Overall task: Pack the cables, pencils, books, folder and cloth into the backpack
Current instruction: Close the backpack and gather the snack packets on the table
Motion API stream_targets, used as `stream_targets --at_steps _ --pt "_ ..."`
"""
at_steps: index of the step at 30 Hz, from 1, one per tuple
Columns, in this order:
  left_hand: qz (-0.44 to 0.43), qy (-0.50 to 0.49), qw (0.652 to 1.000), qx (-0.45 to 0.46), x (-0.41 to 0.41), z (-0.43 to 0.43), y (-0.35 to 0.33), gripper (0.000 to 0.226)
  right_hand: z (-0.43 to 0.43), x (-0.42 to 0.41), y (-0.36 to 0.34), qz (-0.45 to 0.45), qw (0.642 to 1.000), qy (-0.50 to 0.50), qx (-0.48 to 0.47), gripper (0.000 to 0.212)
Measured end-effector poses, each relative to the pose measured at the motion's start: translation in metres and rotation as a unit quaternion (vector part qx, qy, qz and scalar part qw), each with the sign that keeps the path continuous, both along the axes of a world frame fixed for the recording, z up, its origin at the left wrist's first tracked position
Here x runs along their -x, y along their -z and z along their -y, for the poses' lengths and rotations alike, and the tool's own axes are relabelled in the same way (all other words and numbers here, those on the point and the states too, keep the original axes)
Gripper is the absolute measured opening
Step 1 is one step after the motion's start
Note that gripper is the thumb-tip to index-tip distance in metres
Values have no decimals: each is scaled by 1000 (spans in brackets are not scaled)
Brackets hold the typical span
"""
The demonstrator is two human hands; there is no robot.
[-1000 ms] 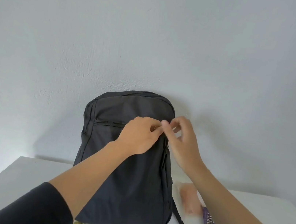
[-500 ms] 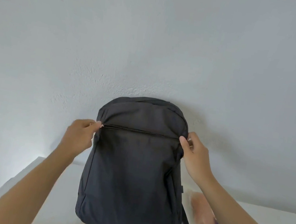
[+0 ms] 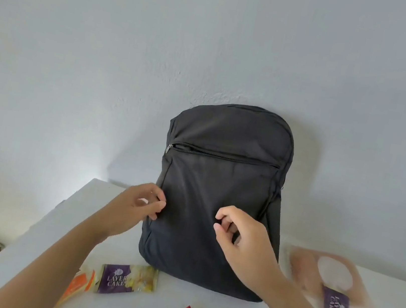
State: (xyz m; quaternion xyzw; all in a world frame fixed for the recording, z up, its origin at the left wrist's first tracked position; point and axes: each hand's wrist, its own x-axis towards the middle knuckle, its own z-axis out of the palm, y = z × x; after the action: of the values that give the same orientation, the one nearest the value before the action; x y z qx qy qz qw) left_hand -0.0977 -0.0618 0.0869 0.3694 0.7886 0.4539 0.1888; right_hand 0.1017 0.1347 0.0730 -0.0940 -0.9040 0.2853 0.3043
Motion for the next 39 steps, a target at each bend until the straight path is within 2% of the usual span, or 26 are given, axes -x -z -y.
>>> stream_targets --at_steps 4,7,9,11,12,14,16,19,21,22,23,24,26,27,30,33,36,39 --pt "-112 -58 987 105 0 61 56 11 21 -17 19 32 998 -3 48 12" --pt "-146 -77 978 128 2 106 83 14 49 -23 36 79 993 -66 64 12" --pt "-183 -60 964 181 5 128 98 9 72 -13 49 127 985 -94 64 9" --pt "-247 4 932 265 5 132 119 42 89 3 60 206 972 -101 52 30" --pt "-277 24 917 287 2 132 128 47 97 12 66 243 964 -101 29 40" --pt "-350 26 897 268 -4 126 146 45 108 28 82 285 952 -111 -32 51" --pt "-404 1 882 245 -10 119 159 43 113 39 100 307 942 -105 -85 52" --pt "-348 -2 914 209 -13 110 162 47 114 45 116 320 936 -75 -126 46" --pt "-374 29 909 179 -16 107 160 38 114 44 117 329 931 -63 -145 39" --pt "-397 42 901 168 -16 106 158 27 115 43 117 329 930 -59 -153 35" --pt "-402 50 900 159 -15 107 154 13 114 41 116 324 931 -52 -161 31" --pt "-390 50 906 157 -14 104 146 14 112 38 113 311 934 -43 -169 29" --pt "-354 49 925 126 -10 98 129 39 108 34 105 267 950 -31 -159 30" --pt "-323 55 939 101 -8 91 114 44 102 32 95 237 961 -23 -139 30" --pt "-238 58 970 -7 -6 70 62 41 86 26 63 116 989 15 -91 26" --pt "-201 51 973 -101 -8 40 4 25 61 25 19 6 996 43 -74 24" --pt "-160 55 967 -192 -9 2 -48 15 33 24 -34 -91 990 90 -67 33" --pt "-192 80 961 -185 -10 -30 -79 20 7 24 -77 -155 977 139 -48 25"
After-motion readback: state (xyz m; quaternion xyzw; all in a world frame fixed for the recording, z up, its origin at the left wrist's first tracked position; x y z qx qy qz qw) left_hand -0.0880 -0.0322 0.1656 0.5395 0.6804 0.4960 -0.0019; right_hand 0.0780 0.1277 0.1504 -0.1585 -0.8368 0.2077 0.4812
